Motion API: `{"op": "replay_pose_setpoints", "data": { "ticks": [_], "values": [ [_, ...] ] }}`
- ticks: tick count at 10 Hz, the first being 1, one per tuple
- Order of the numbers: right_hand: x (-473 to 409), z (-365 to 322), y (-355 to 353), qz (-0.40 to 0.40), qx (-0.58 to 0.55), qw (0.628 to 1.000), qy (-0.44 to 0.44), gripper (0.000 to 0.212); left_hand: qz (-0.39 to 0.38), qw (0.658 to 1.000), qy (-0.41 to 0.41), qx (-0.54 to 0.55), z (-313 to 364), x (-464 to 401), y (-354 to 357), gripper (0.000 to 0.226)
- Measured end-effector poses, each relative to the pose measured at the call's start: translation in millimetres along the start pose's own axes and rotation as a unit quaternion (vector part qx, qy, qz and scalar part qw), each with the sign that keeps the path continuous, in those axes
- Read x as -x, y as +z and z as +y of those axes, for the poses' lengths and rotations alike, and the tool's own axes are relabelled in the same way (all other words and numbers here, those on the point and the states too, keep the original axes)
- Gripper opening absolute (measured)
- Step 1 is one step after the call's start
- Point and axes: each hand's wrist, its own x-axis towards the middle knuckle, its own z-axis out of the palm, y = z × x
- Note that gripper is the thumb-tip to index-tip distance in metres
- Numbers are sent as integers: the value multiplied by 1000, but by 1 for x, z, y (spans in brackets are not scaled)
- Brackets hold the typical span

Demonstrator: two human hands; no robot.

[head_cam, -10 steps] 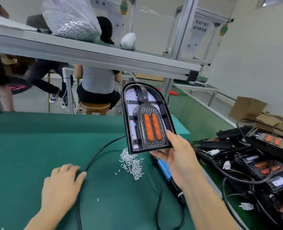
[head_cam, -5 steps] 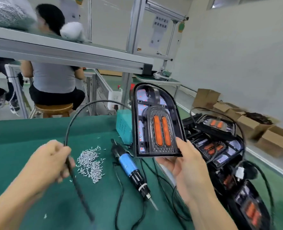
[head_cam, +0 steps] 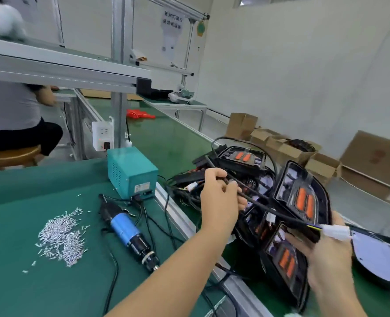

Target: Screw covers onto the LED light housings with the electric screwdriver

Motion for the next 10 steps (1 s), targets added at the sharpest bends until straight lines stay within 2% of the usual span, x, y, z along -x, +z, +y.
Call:
{"op": "replay_pose_setpoints", "data": {
  "ticks": [1,2,3,4,5,6,7,8,9,10],
  "values": [
    [-11,12,-5,15,9,999,47,46,7,990,32,-134,-18,0,10,18],
    [-23,26,-12,29,42,994,97,34,12,958,63,-280,-37,1,12,17],
    [-28,25,-31,20,64,988,141,28,13,929,71,-363,-52,2,9,20],
    [-40,15,-46,-6,100,990,102,45,0,912,65,-404,-64,0,3,20],
    [-40,6,-25,-80,322,943,-15,41,-52,889,59,-451,-72,0,-2,18],
    [-32,26,-10,-168,467,860,-120,51,-107,881,31,-460,-76,0,-9,23],
    [-41,26,-11,-171,486,850,-108,53,-149,881,7,-449,-70,1,-26,35],
    [-50,18,-16,-172,487,853,-70,52,-186,864,6,-468,-56,11,-43,42],
    [-58,16,-24,-133,488,860,-62,44,-189,833,39,-518,-40,34,-74,35],
    [-66,8,-27,-119,502,856,-25,47,-129,837,67,-527,-23,64,-127,28]
  ]
}}
